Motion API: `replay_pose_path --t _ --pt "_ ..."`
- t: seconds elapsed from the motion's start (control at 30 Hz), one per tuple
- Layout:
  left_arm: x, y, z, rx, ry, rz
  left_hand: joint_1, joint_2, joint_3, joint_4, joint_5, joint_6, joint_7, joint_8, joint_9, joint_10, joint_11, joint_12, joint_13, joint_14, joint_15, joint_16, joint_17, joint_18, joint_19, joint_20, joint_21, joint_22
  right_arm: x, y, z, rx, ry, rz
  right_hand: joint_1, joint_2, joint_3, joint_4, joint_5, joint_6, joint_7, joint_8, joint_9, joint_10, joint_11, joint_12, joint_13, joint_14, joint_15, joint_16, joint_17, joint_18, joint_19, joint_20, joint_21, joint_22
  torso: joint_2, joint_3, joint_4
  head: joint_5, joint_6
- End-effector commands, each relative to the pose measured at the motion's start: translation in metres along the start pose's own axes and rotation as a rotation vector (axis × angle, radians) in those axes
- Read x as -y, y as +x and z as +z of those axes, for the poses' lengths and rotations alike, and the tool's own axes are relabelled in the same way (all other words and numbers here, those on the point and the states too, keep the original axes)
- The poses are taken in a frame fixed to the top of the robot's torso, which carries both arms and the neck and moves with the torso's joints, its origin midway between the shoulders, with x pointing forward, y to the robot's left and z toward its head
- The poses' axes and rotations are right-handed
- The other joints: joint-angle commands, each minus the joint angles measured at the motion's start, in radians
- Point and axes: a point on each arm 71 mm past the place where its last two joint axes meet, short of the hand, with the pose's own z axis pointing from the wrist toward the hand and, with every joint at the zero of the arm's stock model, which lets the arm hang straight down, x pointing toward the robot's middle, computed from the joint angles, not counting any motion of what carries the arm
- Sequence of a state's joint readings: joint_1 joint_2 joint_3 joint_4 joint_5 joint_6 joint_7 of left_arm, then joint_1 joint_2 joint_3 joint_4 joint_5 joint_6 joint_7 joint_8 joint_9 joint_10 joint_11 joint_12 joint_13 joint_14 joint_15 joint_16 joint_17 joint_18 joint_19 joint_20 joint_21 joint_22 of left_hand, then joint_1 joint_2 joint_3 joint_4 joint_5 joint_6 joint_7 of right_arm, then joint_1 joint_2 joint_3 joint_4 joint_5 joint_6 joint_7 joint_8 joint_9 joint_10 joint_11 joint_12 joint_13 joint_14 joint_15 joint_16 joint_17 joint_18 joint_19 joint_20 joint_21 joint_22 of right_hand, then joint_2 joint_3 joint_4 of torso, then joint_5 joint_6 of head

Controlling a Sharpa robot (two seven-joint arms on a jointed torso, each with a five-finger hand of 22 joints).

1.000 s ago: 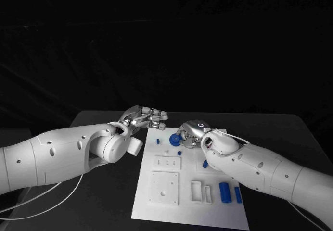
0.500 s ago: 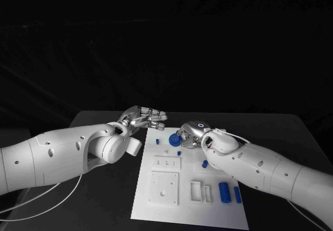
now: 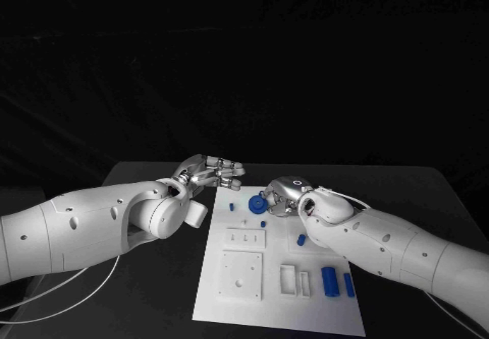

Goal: Assemble the parts on the task board

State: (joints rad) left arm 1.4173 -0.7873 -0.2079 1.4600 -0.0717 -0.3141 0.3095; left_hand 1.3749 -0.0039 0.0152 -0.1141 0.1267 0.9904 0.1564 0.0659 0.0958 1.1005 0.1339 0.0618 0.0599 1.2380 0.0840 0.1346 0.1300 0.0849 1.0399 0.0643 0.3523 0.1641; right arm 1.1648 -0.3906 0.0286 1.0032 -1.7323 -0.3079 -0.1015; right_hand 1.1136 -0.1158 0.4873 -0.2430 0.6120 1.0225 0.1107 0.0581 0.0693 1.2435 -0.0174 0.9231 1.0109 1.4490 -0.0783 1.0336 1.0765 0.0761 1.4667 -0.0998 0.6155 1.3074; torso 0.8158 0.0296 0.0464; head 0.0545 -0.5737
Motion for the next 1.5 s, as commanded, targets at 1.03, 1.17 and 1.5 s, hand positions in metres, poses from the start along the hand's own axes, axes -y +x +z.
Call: replay_pose_path --t 1.03,1.17,1.5 --pt "0.001 -0.014 0.001 0.001 0.031 0.017 0.001 0.008 0.005 -0.001 0.0 0.016 -0.016 -0.002 0.003 0.02 -0.011 -0.003 0.001 0.002 -0.003 -0.004 -0.003 -0.003 0.001 -0.001 0.008 -0.002 0.057 -0.059 -0.042 0.169 -0.005 0.287 0.061 0.026 -0.212 0.002 -0.206 0.024 -0.004 0.003 -0.007 0.008 0.008 0.03 0.02 -0.002 0.002 0.001 0.0 0.006 0.027 0.003 -0.002 0.069 -0.017 0.0039 -0.0215 -0.022 0.008" --pt "0.0 -0.019 0.002 0.005 0.038 0.029 -0.005 0.013 0.01 -0.005 0.001 0.025 -0.024 -0.003 0.002 0.077 -0.027 -0.004 0.001 0.002 -0.007 -0.011 -0.007 -0.009 -0.004 -0.005 0.008 -0.002 0.081 -0.069 -0.056 0.149 -0.006 0.338 0.089 0.054 -0.318 -0.013 -0.253 0.023 -0.005 0.004 -0.007 0.003 0.011 0.032 0.018 -0.004 0.005 -0.004 -0.006 0.004 0.025 0.005 -0.01 0.069 -0.024 0.0077 -0.0338 -0.026 0.008" --pt "-0.004 -0.031 0.002 0.023 0.039 0.04 -0.01 0.011 0.019 -0.02 0.0 0.029 -0.022 -0.003 -0.002 0.12 -0.041 -0.003 0.0 0.027 -0.019 0.0 -0.002 -0.024 -0.005 -0.017 0.009 -0.001 0.145 -0.065 -0.083 0.086 0.067 0.387 0.14 0.102 -0.466 -0.036 -0.292 0.022 -0.009 0.004 -0.007 -0.01 0.009 0.032 0.009 -0.012 0.004 -0.013 -0.019 -0.001 0.014 0.005 -0.022 0.069 -0.037 0.0225 -0.0512 -0.029 -0.005"
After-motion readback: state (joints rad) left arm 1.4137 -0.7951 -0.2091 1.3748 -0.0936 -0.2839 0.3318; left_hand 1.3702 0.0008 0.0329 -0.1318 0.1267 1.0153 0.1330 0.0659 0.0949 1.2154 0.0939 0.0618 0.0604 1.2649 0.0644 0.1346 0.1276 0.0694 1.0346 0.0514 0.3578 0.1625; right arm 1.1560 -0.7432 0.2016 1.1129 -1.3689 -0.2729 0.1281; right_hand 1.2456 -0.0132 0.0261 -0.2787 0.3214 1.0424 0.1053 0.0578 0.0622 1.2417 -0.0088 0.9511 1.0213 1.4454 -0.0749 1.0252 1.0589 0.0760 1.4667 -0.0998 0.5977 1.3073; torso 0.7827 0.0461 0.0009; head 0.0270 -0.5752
